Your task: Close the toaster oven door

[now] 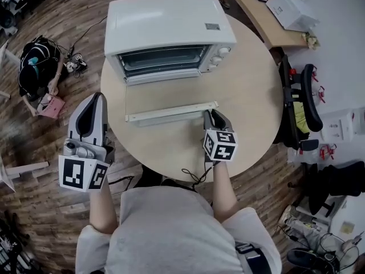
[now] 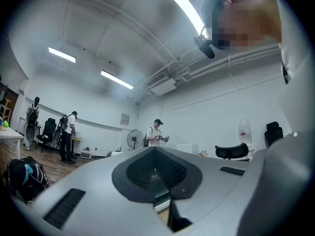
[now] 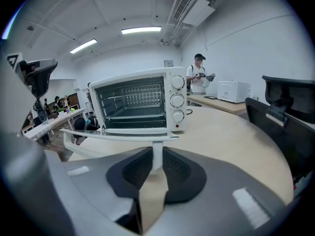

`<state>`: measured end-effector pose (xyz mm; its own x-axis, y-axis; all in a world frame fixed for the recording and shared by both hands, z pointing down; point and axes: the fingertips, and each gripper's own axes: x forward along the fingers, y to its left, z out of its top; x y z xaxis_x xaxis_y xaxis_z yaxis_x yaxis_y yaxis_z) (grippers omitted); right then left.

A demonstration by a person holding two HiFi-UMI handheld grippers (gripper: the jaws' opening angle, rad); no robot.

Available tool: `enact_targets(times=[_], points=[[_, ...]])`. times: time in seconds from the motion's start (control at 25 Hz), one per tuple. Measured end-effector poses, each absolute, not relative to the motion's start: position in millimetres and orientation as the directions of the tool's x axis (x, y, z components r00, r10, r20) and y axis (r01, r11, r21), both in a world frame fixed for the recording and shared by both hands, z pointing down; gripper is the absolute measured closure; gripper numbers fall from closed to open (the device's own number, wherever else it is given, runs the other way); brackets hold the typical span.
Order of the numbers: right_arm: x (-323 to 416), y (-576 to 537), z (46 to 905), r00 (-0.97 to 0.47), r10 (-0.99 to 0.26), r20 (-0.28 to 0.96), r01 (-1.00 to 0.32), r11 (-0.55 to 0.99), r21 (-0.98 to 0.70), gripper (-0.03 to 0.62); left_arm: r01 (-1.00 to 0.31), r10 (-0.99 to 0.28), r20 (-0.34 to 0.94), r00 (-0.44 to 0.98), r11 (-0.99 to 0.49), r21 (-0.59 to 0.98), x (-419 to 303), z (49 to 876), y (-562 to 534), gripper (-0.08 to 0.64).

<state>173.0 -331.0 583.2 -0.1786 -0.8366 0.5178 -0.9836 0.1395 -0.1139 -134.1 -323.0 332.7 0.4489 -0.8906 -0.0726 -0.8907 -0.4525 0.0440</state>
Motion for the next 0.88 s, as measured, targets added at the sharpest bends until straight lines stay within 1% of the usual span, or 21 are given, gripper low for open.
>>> enact_targets(times=[0.88], points=[[168.0,-401.2,494.2,-0.147,-0.884,0.444,-0.989,0.135,-0.059,0.522,-0.904,-0.903,-0.119,0.414,-0.423,0.061,-157.8,323.6,-326.1,0.554]])
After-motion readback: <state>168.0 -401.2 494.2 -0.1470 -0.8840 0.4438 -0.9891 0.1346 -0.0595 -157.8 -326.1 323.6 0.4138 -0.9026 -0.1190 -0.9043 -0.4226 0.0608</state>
